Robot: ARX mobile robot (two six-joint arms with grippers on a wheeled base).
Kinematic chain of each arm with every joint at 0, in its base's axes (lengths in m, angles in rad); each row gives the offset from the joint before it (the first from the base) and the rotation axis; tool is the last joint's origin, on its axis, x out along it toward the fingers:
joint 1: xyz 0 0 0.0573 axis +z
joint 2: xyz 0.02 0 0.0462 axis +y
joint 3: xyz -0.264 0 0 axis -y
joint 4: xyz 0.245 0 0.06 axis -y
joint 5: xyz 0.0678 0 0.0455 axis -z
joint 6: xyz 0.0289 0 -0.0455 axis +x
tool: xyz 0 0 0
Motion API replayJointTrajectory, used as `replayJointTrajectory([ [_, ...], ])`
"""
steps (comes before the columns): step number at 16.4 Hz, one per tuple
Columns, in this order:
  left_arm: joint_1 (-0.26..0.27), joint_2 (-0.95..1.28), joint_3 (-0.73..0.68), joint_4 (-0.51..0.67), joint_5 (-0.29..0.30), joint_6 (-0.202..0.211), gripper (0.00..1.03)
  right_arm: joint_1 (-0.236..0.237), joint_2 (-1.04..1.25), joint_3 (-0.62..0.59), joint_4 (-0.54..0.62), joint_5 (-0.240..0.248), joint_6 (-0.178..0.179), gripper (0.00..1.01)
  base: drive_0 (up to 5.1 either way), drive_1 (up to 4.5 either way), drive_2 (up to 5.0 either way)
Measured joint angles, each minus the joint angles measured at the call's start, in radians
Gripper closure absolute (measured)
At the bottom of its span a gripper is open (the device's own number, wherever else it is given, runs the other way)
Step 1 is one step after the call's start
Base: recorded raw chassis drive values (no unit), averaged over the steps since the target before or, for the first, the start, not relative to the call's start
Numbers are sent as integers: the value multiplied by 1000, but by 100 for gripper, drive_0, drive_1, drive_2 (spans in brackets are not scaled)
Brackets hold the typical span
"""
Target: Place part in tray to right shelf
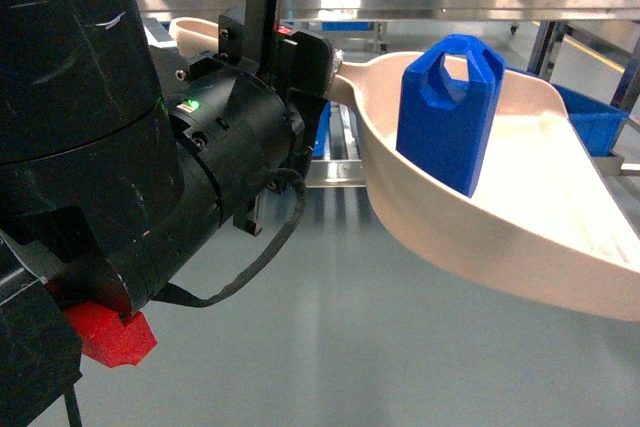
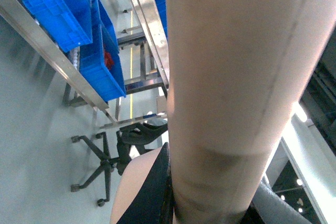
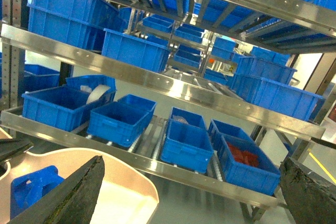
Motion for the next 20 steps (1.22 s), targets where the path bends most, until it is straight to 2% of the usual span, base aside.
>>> replayJointTrajectory([
  [20, 6, 0, 0, 2, -8, 0, 85, 0, 0, 0, -2, 0, 0, 3, 0, 0, 0],
])
